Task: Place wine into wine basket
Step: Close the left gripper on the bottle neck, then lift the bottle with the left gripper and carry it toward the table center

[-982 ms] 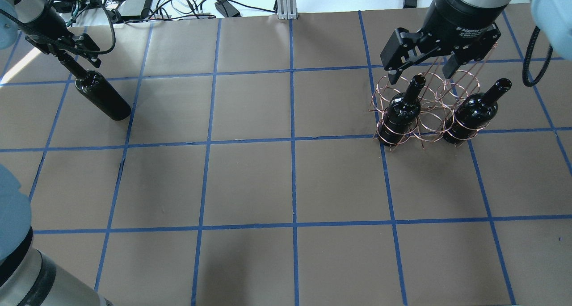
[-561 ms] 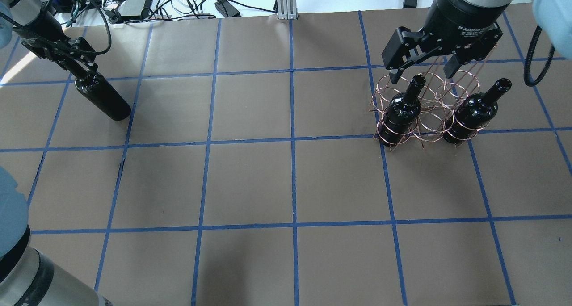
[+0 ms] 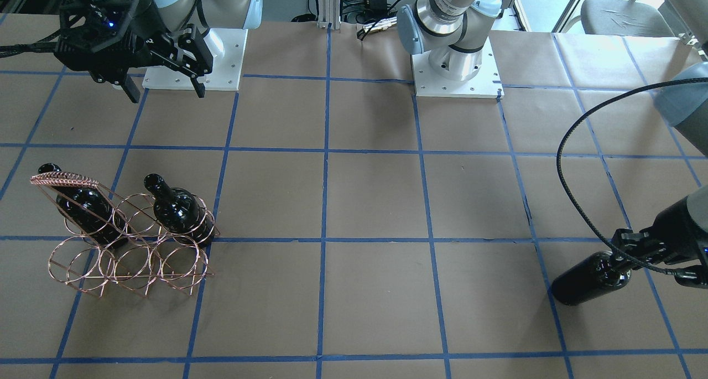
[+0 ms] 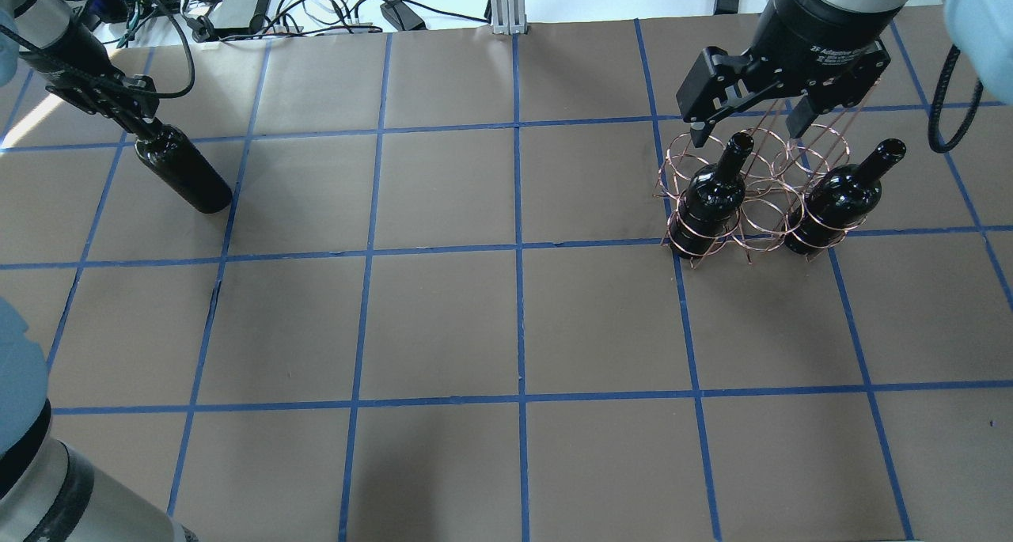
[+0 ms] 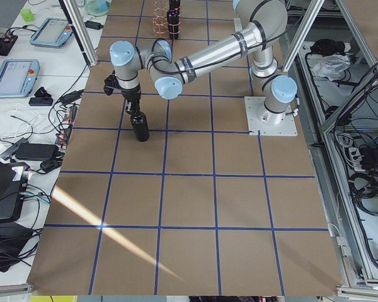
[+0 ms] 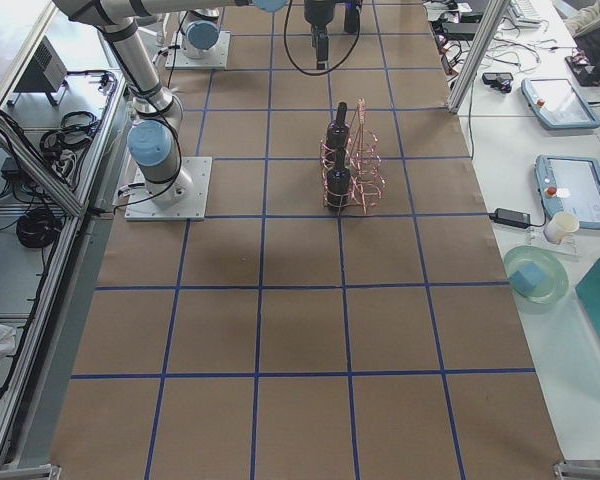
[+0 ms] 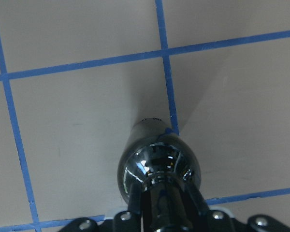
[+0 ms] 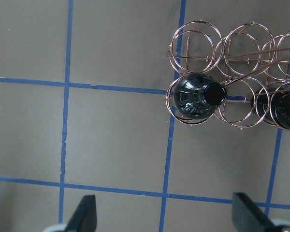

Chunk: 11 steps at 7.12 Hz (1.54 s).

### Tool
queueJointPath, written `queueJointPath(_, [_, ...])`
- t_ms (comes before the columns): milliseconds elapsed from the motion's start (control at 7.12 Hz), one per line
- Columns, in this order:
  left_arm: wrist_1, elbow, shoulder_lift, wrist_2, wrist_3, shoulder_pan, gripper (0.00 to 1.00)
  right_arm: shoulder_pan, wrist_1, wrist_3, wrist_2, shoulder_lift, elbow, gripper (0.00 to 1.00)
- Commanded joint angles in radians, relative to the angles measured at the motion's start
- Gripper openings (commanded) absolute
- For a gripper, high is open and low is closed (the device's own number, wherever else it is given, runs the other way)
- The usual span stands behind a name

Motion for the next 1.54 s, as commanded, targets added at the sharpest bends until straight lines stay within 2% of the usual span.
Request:
queueJointPath(0, [-0.009,-0.002,0.021,0.002,0.001,-0.001,0.00,0.000,0.002,0.000,0.001,0.000,0.000,1.00])
queueJointPath(421, [-0.097,-0.014,0.099,0.005,-0.079,-0.044,0.00,0.000,-0.005,-0.001,-0.002,0.002,0.000,1.00])
queueJointPath(561, [-0.123,-0.054,0.145,0.005,-0.192,-0.091,0.00,0.000,-0.008,-0.001,-0.005,0.000,0.000,1.00])
queueJointPath(842, [-0.131,-0.216,0.293,-0.004,-0.347,-0.137,0.00,0.000,-0.008,0.000,0.003,0.002,0.000,1.00])
queueJointPath(982, [-0.132,-0.291,0.372,0.002,-0.441,-0.197,0.00,-0.003,-0.006,0.000,0.000,0.002,0.000,1.00])
queueJointPath(1263, [-0.132,-0.359,0.425,0.005,-0.628,-0.345,0.00,-0.003,-0.008,0.000,-0.002,0.002,0.000,1.00])
queueJointPath(1404, [-0.102,-0.358,0.400,-0.001,-0.732,-0.396,0.00,-0.005,-0.008,0.000,-0.002,0.002,0.000,1.00])
